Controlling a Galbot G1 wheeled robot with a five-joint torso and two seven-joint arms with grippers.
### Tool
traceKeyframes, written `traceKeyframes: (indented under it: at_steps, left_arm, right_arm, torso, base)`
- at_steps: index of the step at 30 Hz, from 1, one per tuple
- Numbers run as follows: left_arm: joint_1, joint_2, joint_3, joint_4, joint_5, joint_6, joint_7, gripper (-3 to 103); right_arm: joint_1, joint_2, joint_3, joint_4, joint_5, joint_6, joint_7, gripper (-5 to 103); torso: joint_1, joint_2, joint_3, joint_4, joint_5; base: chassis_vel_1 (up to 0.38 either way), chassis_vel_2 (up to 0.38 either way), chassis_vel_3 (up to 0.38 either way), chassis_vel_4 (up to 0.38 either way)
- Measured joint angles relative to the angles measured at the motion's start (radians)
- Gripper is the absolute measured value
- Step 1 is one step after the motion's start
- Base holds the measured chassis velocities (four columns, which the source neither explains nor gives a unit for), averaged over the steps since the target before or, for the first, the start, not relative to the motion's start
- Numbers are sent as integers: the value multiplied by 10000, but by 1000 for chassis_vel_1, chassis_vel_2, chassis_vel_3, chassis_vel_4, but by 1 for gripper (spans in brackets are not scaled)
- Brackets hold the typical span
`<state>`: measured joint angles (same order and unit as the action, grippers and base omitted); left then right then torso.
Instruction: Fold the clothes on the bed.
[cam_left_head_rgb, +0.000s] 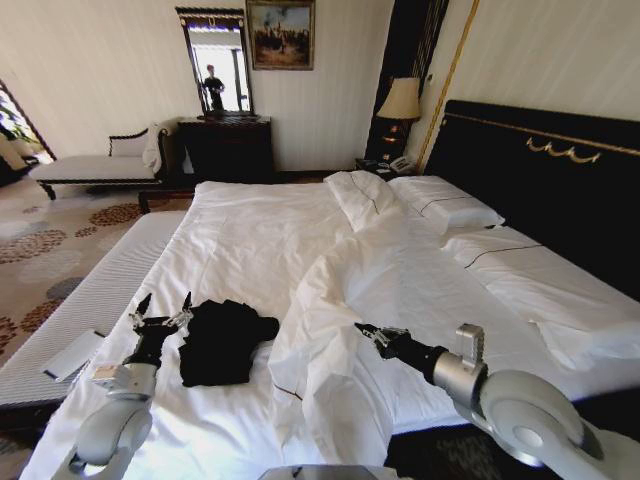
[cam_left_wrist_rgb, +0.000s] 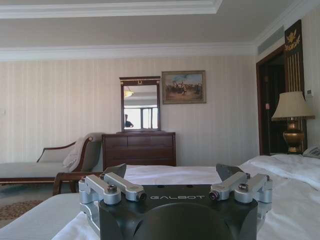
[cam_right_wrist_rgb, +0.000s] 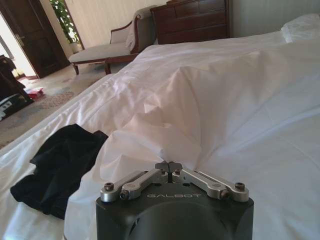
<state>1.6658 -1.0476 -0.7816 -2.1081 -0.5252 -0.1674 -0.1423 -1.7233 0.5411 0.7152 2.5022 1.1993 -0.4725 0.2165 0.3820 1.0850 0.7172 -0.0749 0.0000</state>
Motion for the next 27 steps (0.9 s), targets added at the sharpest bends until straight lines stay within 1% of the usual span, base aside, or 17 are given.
traceKeyframes:
  at_steps: [1, 2, 5, 6, 9, 10, 12, 13, 15, 16, 17, 18, 20, 21, 23, 25, 27]
  left_arm:
    - [1, -1, -5, -8, -13, 0, -2, 100]
    - [-18, 6, -9, -23, -64, -7, -1, 100]
    - [-26, 21, -12, -13, -92, -21, -1, 100]
    - [-42, 42, -18, 10, -136, -32, 0, 100]
    - [-72, 55, -20, 45, -170, -42, 0, 100]
    - [-109, 63, -21, 90, -206, -60, 1, 100]
    - [-131, 69, -21, 134, -239, -86, 11, 100]
    - [-131, 69, -21, 134, -239, -86, 11, 100]
    - [-22, 23, -113, 146, -262, -160, 40, 100]
    - [-22, 23, -113, 146, -262, -160, 40, 100]
    - [42, -14, -162, 146, -273, -185, 47, 100]
    - [53, -29, -180, 149, -277, -196, 49, 100]
    - [41, -38, -184, 172, -286, -209, 54, 100]
    - [41, -38, -184, 172, -286, -209, 54, 100]
    - [44, -46, -200, 171, -304, -215, 58, 100]
    - [116, -95, -283, 166, -331, -233, 58, 100]
    - [176, -128, -340, 163, -336, -254, 57, 100]
  right_arm:
    - [-262, 77, 287, -1, -196, -65, 0, 0]
    - [-1299, 533, 1650, -5, -690, -76, -95, 0]
    - [-1641, 796, 2190, -7, -807, -68, -132, 0]
    - [-2070, 1150, 2831, -8, -1144, 22, -290, 0]
    - [-2359, 1442, 3193, -10, -1337, 52, -373, 0]
    - [-2649, 1832, 3572, -12, -1524, 49, -431, 0]
    - [-2936, 2194, 4015, -13, -1734, 49, -464, 0]
    - [-2936, 2194, 4015, -13, -1734, 49, -464, 0]
    - [-3145, 2438, 4577, -15, -1786, 113, -480, 0]
    - [-3145, 2438, 4577, -15, -1786, 113, -480, 0]
    - [-3206, 2518, 4901, -16, -1753, 152, -506, 0]
    - [-3273, 2582, 5085, -15, -1737, 185, -535, 0]
    - [-3514, 2782, 5700, -18, -1695, 291, -608, 0]
    - [-3514, 2782, 5700, -18, -1695, 291, -608, 0]
    - [-3696, 2898, 6125, -18, -1638, 393, -648, 0]
    - [-3851, 3063, 6645, -20, -1479, 496, -672, 0]
    - [-3830, 3186, 6809, -20, -1370, 525, -667, 0]
  torso:
    - [0, -1, 0, -1, 0]
    - [-1, 0, 0, -4, -1]
    - [0, 0, 0, -3, 1]
    - [0, 0, 0, -1, 0]
    - [0, 0, 0, -2, 0]
    - [-1, 0, 0, -6, 1]
    - [-1, 0, 0, -5, 0]
    - [-1, 0, 0, -5, 0]
    - [0, 0, 0, -7, 0]
    - [0, 0, 0, -7, 0]
    - [0, 0, 0, 3, 0]
    - [0, 0, 0, 5, 0]
    - [0, 0, 0, -1, 0]
    - [0, 0, 0, -1, 0]
    - [0, 0, 0, -6, -2]
    - [0, 0, 0, -4, -1]
    - [-1, 0, -1, -2, -1]
  base:
    - [0, 0, 0, 0]
    - [0, 0, 0, 0]
    - [0, 0, 0, 0]
    - [0, 0, 0, 0]
    - [0, 0, 0, 0]
    - [0, 0, 0, 0]
    - [0, 0, 0, 0]
    - [0, 0, 0, 0]
    - [0, 0, 0, 0]
    - [0, 0, 0, 0]
    - [0, 0, 0, 0]
    - [0, 0, 0, 0]
    - [0, 0, 0, 0]
    - [0, 0, 0, 0]
    - [0, 0, 0, 0]
    - [0, 0, 0, 0]
    - [0, 0, 0, 0]
